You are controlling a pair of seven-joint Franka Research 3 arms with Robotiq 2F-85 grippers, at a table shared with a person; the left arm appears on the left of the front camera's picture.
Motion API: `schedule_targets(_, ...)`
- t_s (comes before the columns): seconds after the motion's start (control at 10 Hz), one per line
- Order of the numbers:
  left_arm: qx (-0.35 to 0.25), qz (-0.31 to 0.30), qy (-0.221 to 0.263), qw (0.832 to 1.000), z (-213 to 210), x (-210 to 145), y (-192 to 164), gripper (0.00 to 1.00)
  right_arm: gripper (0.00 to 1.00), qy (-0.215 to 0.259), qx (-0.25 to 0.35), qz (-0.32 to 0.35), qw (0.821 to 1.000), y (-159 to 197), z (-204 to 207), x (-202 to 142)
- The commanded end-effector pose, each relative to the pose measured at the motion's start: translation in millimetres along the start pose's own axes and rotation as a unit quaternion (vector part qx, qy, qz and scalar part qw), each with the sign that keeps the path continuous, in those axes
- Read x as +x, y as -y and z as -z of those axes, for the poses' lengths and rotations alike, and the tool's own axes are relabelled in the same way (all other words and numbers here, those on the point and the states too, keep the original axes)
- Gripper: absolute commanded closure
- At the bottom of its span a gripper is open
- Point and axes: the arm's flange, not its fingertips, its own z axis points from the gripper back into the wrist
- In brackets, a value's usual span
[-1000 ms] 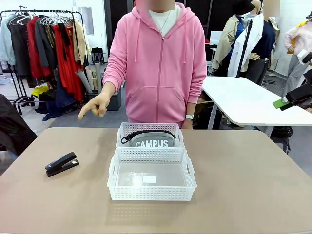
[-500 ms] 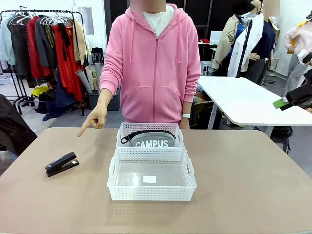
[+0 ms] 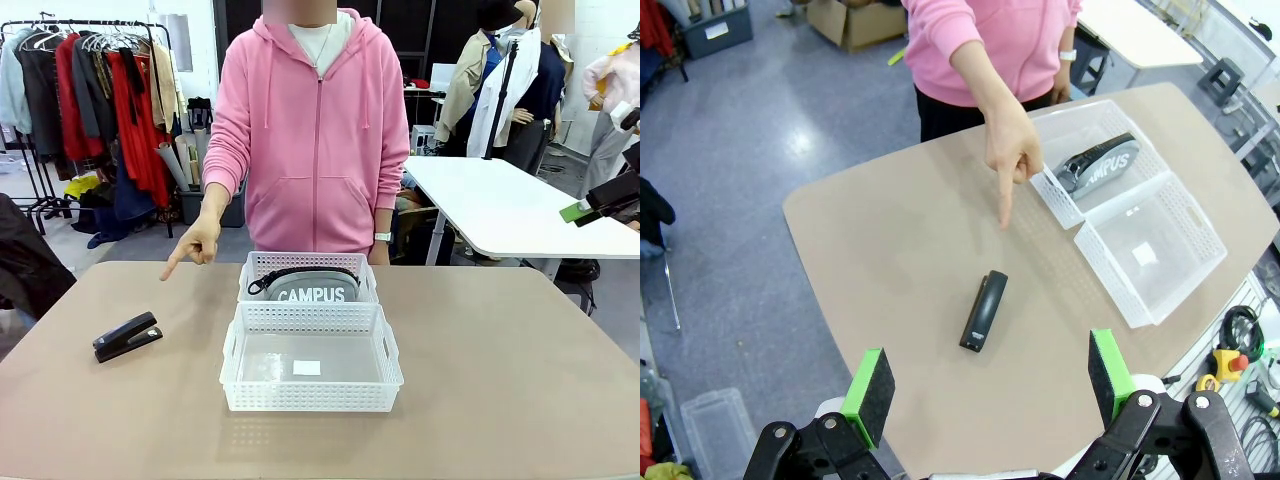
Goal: Distribute items into two baskets.
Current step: Pick up the Stapler that the person points to.
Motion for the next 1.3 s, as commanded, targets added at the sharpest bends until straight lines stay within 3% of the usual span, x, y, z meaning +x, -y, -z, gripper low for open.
schedule_targets(0.0,-0.007,0.006,0.008,1.000,-0.4,-0.9,-0.1,0.00,0.00,0.002,0.000,0.001,1.000,0.5,-0.8,-0.5)
schedule_targets(0.3,0.009,0.008,-0.018,1.000,9.9,6.5,-4.2,0.00,0.00,0.002,0.000,0.001,1.000,0.5,-0.8,-0.5)
schedule_targets(0.8,-0.023,0.031,-0.099,0.994,82.7,31.3,-36.1,0.00,0.00,0.002,0.000,0.001,1.000,0.5,-0.8,-0.5)
schedule_targets(1.2,-0.005,0.078,-0.166,0.983,150.3,47.3,-41.7,0.00,0.00,0.002,0.000,0.001,1.000,0.5,-0.8,-0.5)
